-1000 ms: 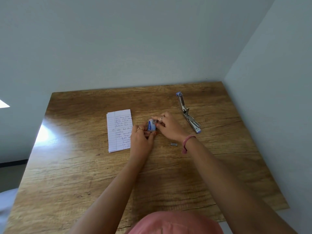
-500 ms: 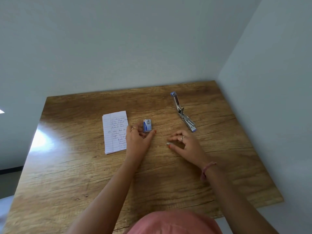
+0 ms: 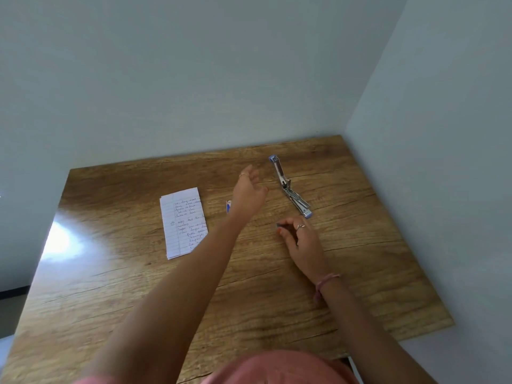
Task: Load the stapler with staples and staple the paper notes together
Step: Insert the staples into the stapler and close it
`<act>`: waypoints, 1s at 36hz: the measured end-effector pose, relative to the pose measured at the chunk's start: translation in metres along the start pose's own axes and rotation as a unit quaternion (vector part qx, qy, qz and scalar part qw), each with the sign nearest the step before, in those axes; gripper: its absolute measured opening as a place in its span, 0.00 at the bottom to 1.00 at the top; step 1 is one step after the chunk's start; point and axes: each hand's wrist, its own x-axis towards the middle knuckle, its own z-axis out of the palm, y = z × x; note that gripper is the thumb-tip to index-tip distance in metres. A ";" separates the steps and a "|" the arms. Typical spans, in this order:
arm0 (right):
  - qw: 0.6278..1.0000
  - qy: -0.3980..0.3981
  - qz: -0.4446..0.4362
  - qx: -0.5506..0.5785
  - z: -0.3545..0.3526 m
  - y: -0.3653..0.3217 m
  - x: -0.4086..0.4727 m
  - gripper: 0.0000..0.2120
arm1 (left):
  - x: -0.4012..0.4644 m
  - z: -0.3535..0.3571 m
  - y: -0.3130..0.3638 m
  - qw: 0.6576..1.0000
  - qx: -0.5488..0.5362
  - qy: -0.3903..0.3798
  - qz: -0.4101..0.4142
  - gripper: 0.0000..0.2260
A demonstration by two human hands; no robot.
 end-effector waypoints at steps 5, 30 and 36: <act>0.999 0.025 0.021 0.025 -0.002 0.003 -0.004 0.08 | 0.017 0.006 0.012 0.992 -0.041 -0.087 -0.081 0.39; 0.866 0.093 0.290 0.396 -0.037 0.017 -0.017 0.12 | 0.015 0.024 -0.020 0.998 -0.003 -0.057 -0.013 0.16; 0.877 0.100 0.287 0.373 -0.042 0.019 -0.011 0.12 | -0.012 0.026 -0.037 0.999 -0.039 -0.031 0.002 0.16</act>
